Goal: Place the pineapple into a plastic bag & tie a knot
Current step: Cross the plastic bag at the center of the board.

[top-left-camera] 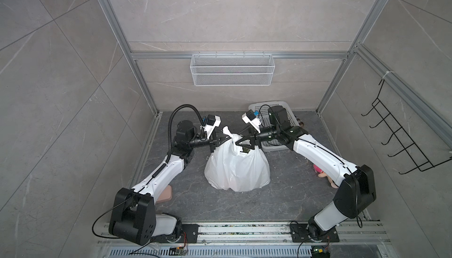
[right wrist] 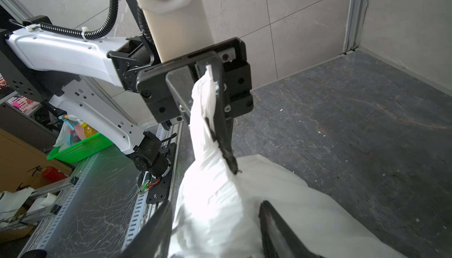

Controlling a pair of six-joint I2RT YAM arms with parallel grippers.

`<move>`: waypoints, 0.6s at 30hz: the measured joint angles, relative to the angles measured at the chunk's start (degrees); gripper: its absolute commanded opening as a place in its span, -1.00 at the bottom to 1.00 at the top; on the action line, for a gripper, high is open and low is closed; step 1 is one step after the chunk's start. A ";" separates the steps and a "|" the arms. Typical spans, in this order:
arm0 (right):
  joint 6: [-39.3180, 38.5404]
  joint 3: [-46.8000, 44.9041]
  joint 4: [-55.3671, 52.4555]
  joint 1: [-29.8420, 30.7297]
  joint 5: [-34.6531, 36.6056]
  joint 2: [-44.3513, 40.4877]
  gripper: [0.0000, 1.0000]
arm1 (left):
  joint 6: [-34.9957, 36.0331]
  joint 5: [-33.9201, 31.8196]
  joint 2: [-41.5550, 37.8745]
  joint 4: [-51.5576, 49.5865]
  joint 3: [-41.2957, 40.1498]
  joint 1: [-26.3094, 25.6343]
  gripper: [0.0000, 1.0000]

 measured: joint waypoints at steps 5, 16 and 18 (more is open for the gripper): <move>-3.48 2.60 -3.28 1.11 2.21 0.00 -0.19 | -0.28 0.20 0.00 0.20 0.24 -0.17 -1.00; -8.76 5.55 -7.80 2.27 6.84 1.40 -1.00 | -0.85 1.09 -0.02 0.02 0.55 -0.15 -1.00; -9.18 5.57 -8.28 2.43 7.10 1.40 -1.00 | 0.33 1.01 -0.48 -2.08 0.72 -0.15 -0.88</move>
